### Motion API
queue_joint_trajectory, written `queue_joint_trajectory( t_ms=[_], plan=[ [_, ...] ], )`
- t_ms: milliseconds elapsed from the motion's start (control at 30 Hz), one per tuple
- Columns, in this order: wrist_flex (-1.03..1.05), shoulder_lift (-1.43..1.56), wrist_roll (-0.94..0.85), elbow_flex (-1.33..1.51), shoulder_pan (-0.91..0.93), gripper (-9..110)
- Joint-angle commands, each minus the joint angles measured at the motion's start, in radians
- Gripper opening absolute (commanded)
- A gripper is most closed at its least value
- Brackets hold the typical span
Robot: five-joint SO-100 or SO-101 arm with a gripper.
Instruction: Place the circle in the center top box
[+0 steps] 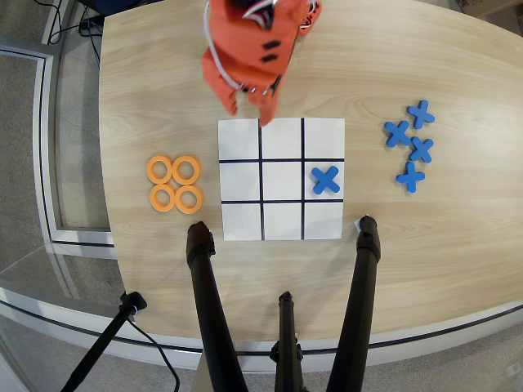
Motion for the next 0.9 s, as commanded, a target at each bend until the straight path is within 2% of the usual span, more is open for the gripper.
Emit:
queue_joint_trajectory(
  t_ms=[0, 200, 867],
  plan=[
    [-0.109, -0.153, 0.006, -0.101, 0.063, 16],
    [-0.249, -0.394, 0.006, -0.195, 0.132, 16],
    [-0.489, -0.943, -0.012, -0.445, 0.224, 16]
  ],
)
